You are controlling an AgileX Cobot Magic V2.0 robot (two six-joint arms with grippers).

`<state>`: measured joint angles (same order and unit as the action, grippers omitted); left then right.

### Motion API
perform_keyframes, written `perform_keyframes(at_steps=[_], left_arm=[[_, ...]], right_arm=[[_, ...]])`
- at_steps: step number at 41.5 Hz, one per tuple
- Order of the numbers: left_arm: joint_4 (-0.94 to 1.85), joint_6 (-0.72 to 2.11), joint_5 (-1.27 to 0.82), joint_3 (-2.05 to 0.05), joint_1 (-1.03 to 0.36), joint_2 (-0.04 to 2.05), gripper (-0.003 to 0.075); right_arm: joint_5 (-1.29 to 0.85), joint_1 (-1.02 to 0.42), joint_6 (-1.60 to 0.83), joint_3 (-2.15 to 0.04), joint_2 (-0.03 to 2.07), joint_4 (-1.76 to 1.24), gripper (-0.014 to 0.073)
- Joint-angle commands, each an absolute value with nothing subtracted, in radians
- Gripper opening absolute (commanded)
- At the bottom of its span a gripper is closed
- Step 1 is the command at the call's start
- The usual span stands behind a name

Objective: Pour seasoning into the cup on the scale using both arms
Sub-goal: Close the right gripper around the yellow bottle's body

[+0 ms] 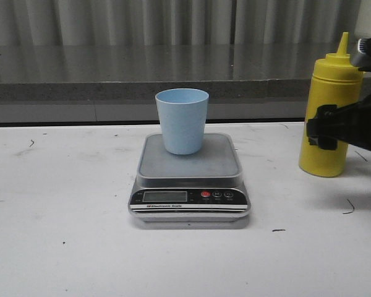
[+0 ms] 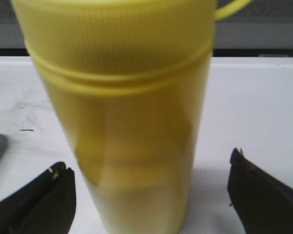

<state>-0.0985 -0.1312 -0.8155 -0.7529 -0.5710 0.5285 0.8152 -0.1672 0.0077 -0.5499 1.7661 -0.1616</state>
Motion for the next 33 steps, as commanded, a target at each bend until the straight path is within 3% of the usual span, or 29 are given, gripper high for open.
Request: perform_keyframes(at_steps=[1, 14, 18, 24, 33], left_arm=[[-0.095, -0.142, -0.737, -0.780, -0.572, 0.533, 0.0386], [-0.095, -0.142, -0.737, -0.780, -0.572, 0.533, 0.0386], [-0.095, -0.142, -0.737, -0.780, -0.572, 0.533, 0.0386], [-0.095, -0.142, -0.737, -0.780, -0.572, 0.533, 0.0386], [-0.095, -0.142, -0.737, -0.780, -0.572, 0.533, 0.0386]], right_arm=[[0.905, -0.167, 0.010, -0.616, 1.764, -0.131, 0.0646], [0.910, -0.166, 0.010, -0.712, 1.855, -0.131, 0.0631], [0.913, -0.166, 0.010, -0.714, 1.857, -0.131, 0.0540], [0.921, -0.166, 0.009, -0.714, 1.854, -0.128, 0.0332], [0.774, -0.166, 0.007, -0.714, 1.753, -0.024, 0.0310]])
